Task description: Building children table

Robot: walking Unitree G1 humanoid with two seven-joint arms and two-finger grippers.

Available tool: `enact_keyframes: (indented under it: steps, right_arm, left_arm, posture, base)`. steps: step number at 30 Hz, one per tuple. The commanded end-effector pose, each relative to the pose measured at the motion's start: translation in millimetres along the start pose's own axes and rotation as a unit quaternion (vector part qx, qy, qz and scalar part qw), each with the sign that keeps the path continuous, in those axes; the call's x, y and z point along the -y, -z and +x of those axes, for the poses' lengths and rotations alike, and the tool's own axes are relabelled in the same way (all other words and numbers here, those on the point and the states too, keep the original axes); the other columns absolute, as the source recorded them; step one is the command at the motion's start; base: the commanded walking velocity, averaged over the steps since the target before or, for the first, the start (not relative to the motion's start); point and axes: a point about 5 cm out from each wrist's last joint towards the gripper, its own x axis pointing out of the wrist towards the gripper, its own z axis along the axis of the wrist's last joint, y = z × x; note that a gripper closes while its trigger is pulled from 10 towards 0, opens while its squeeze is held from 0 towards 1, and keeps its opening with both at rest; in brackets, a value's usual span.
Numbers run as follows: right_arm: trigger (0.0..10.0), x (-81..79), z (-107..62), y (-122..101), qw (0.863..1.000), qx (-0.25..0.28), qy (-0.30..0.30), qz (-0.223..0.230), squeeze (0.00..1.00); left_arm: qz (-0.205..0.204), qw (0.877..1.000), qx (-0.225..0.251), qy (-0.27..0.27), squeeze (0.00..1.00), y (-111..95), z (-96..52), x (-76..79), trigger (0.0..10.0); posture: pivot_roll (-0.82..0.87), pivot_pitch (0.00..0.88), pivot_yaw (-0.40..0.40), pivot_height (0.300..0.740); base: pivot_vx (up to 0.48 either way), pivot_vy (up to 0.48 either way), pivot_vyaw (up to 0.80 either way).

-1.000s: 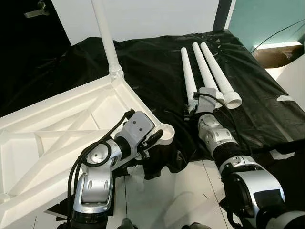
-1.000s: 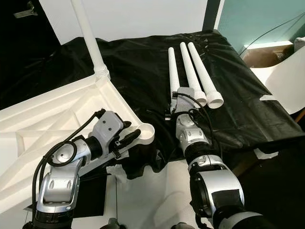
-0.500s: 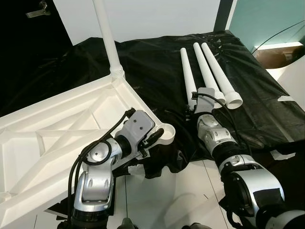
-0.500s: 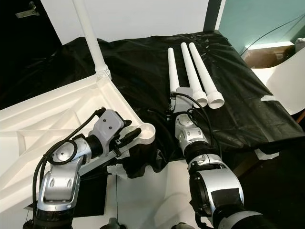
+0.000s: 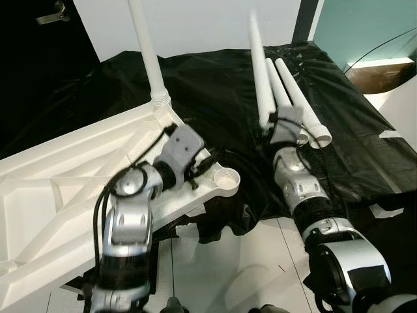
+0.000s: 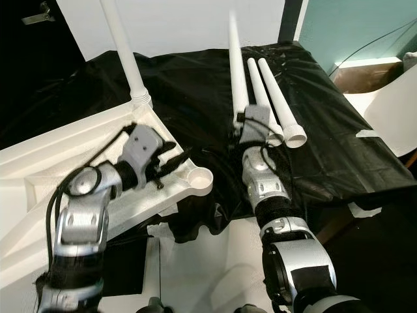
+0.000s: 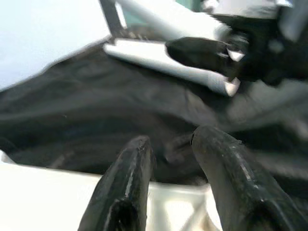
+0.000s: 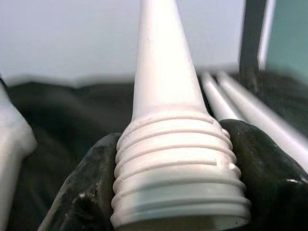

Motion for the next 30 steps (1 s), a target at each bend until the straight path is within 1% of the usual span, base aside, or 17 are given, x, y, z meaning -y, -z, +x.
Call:
enact_keyframes:
  steps: [1, 3, 4, 6, 7, 8, 9, 10, 12, 17, 19, 21, 22, 23, 27, 28, 30]
  right_arm:
    - [10.0, -1.7, -2.2, -7.1, 0.999, 0.031, -0.017, -0.017, 0.0]
    - [10.0, -1.7, -2.2, -7.1, 0.999, 0.031, -0.017, -0.017, 0.0]
    - [10.0, -2.4, -2.4, -13.0, 0.998, 0.053, -0.026, -0.026, 0.0]
    - [10.0, -7.9, -4.6, -32.1, 0.99, 0.116, -0.063, -0.044, 0.0]
    - [10.0, -7.9, -4.6, -32.1, 0.99, 0.116, -0.063, -0.044, 0.0]
    - [10.0, -10.7, -6.6, -40.3, 0.985, 0.142, -0.081, -0.05, 0.0]
    - [10.0, -14.3, -8.7, -47.0, 0.979, 0.163, -0.102, -0.061, 0.0]
    - [10.0, -14.3, -8.7, -47.0, 0.979, 0.163, -0.102, -0.061, 0.0]
    - [10.0, -19.1, -12.8, -53.9, 0.971, 0.188, -0.13, -0.075, 0.0]
    - [10.0, -24.2, -17.1, -56.5, 0.963, 0.201, -0.157, -0.087, 0.0]
    - [10.0, -30.7, -22.2, -55.1, 0.955, 0.206, -0.191, -0.097, 0.0]
    - [10.0, -33.8, -24.5, -53.0, 0.951, 0.204, -0.207, -0.103, 0.0]
    - [10.0, -35.8, -25.9, -51.0, 0.949, 0.2, -0.218, -0.104, 0.0]
    - [10.0, -37.8, -28.3, -46.7, 0.948, 0.193, -0.232, -0.105, 0.0]
    - [10.0, -40.0, -32.3, -41.1, 0.945, 0.186, -0.249, -0.105, 0.0]
    - [10.0, -41.5, -34.9, -37.9, 0.943, 0.181, -0.26, -0.106, 0.0]
    - [10.0, -41.5, -34.9, -37.9, 0.943, 0.181, -0.26, -0.106, 0.0]
  left_arm:
    - [-0.041, 0.988, 0.004, -0.147, 0.0, 2.6, -1.0, -21.1, 10.0]
    - [-0.041, 0.988, 0.004, -0.147, 0.0, 2.6, -1.0, -21.1, 10.0]
    - [-0.061, 0.987, 0.02, -0.147, 0.0, -2.1, 0.3, -26.7, 10.0]
    - [-0.15, 0.976, 0.078, -0.138, 0.0, -16.8, 2.9, -45.0, 10.0]
    - [-0.15, 0.976, 0.078, -0.138, 0.0, -16.8, 2.9, -45.0, 10.0]
    - [-0.179, 0.97, 0.108, -0.126, 1.0, -26.0, 3.7, -52.6, 10.0]
    - [-0.201, 0.963, 0.139, -0.115, 1.0, -35.4, 3.5, -61.1, 10.0]
    - [-0.201, 0.963, 0.139, -0.115, 1.0, -35.4, 3.5, -61.1, 10.0]
    - [-0.224, 0.953, 0.178, -0.098, 1.0, -49.6, 3.7, -73.9, 10.0]
    - [-0.241, 0.946, 0.203, -0.074, 1.0, -61.6, 4.9, -80.7, 10.0]
    - [-0.248, 0.945, 0.208, -0.055, 1.0, -70.0, 8.0, -83.6, 10.0]
    - [-0.248, 0.944, 0.21, -0.048, 1.0, -73.1, 9.0, -84.2, 10.0]
    - [-0.251, 0.943, 0.213, -0.042, 0.79, -75.2, 9.6, -84.3, 10.0]
    - [-0.25, 0.942, 0.225, -0.021, 0.0, -81.0, 9.2, -82.1, 10.0]
    - [-0.255, 0.937, 0.24, 0.004, 0.0, -89.0, 9.1, -79.6, 10.0]
    - [-0.262, 0.933, 0.247, 0.017, 0.0, -93.0, 9.5, -78.8, 10.0]
    - [-0.262, 0.933, 0.247, 0.017, 0.0, -93.0, 9.5, -78.8, 10.0]
  posture:
    - [0.05, 0.012, 0.019, 0.74]
    - [0.05, 0.012, 0.019, 0.74]
    - [0.05, 0.007, 0.018, 0.74]
    - [0.04, 0.0, 0.02, 0.74]
    - [0.04, 0.0, 0.02, 0.74]
    - [0.04, 0.0, 0.02, 0.74]
    - [0.03, 0.0, 0.023, 0.74]
    - [0.03, 0.0, 0.023, 0.74]
    - [0.03, 0.0, 0.025, 0.74]
    - [0.02, 0.0, 0.031, 0.74]
    - [0.02, 0.0, 0.036, 0.74]
    - [0.01, 0.0, 0.039, 0.74]
    - [0.01, 0.0, 0.039, 0.74]
    - [0.01, 0.0, 0.044, 0.74]
    - [0.01, 0.0, 0.045, 0.74]
    - [0.01, 0.0, 0.046, 0.74]
    - [0.01, 0.0, 0.046, 0.74]
  base:
    - [0.0, 0.0, 0.0]
    - [0.0, 0.0, 0.0]
    - [0.0, 0.0, 0.0]
    - [0.0, 0.0, 0.0]
    - [0.0, 0.0, 0.0]
    - [0.0, 0.0, 0.0]
    - [0.0, 0.0, 0.0]
    - [0.0, 0.0, 0.0]
    - [0.0, 0.0, 0.0]
    - [0.0, 0.0, 0.0]
    - [0.0, 0.0, 0.0]
    - [0.0, 0.0, 0.0]
    - [0.0, 0.0, 0.0]
    - [0.0, 0.0, 0.0]
    - [0.0, 0.0, 0.0]
    - [0.0, 0.0, 0.0]
    - [0.0, 0.0, 0.0]
